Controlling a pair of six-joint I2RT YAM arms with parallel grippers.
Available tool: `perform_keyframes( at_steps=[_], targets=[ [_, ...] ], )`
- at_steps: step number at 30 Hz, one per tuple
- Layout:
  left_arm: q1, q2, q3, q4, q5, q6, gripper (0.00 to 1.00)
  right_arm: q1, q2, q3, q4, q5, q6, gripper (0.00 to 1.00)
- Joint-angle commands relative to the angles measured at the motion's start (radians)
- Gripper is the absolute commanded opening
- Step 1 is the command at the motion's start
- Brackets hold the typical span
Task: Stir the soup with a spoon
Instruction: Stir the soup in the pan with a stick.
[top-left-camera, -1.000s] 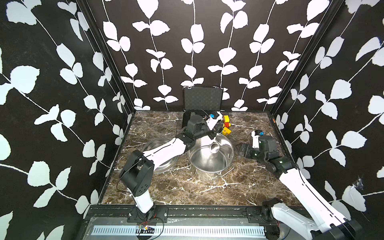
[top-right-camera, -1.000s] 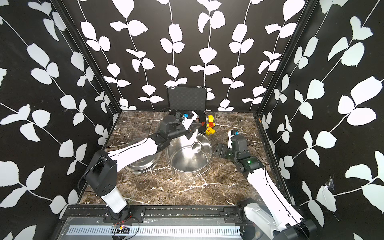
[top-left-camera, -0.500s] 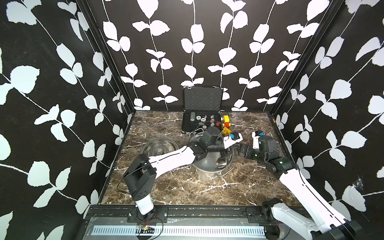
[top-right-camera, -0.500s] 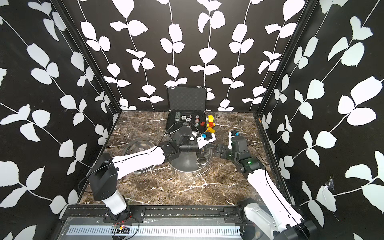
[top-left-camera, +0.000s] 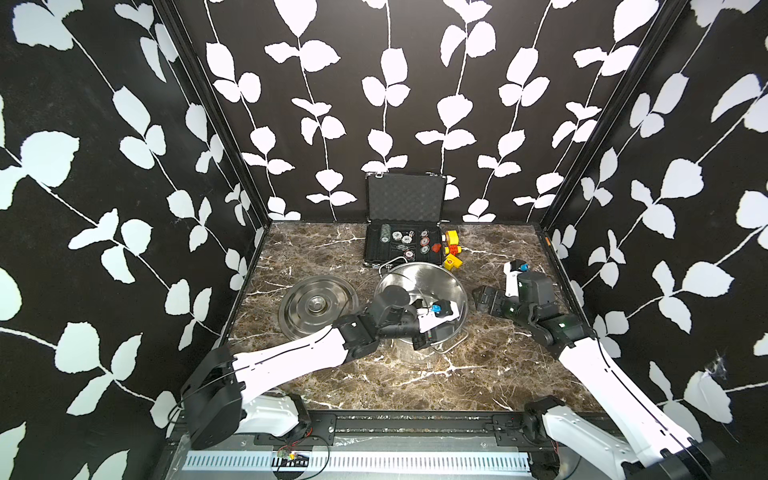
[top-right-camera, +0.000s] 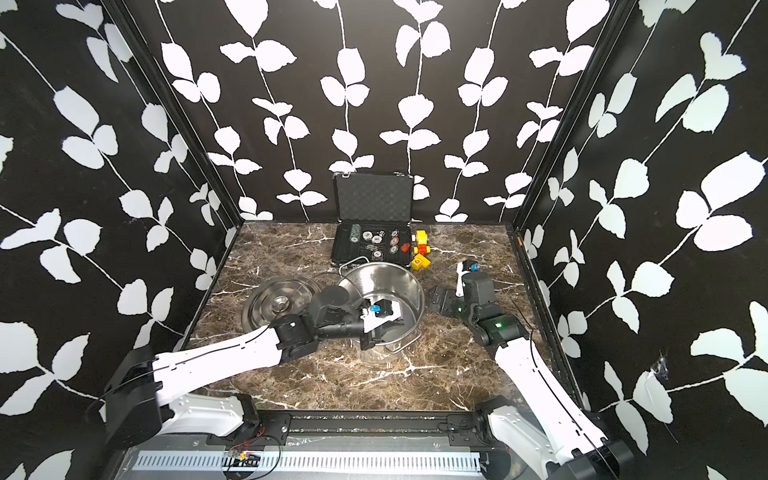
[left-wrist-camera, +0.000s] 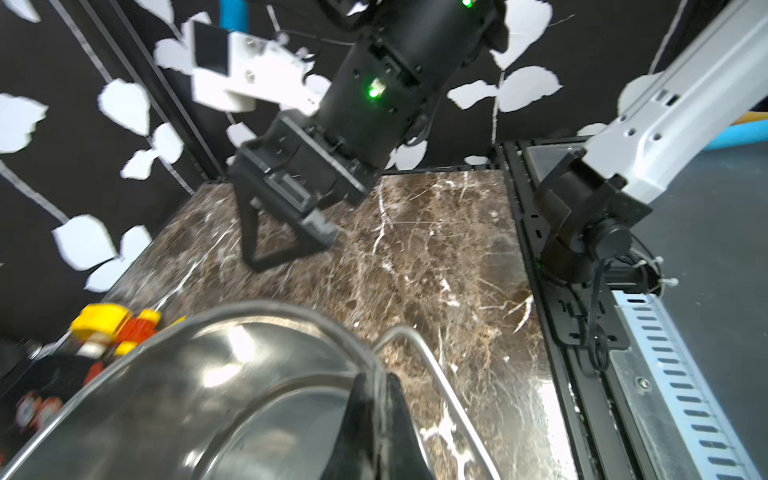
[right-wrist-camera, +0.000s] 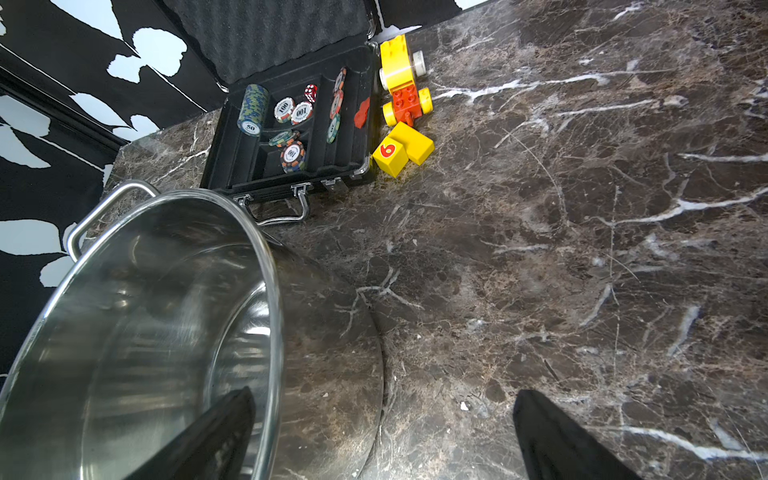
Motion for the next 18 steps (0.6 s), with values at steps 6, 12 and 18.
perform_keyframes(
  at_steps=[6, 12, 18],
  targets=[
    [0.169, -0.18, -0.13, 0.058, -0.05, -0.127, 0.0, 0.006, 0.014, 0.024, 0.025, -0.005, -0.007, 0.99],
    [0.285, -0.235, -0.158, 0.079, -0.102, -0.189, 0.0, 0.007, 0.018, 0.023, 0.027, -0.004, -0.009, 0.99],
    [0.31, -0.144, -0.07, 0.117, -0.274, -0.192, 0.0, 0.007, 0.037, 0.032, 0.038, -0.012, -0.008, 0.99]
  ],
)
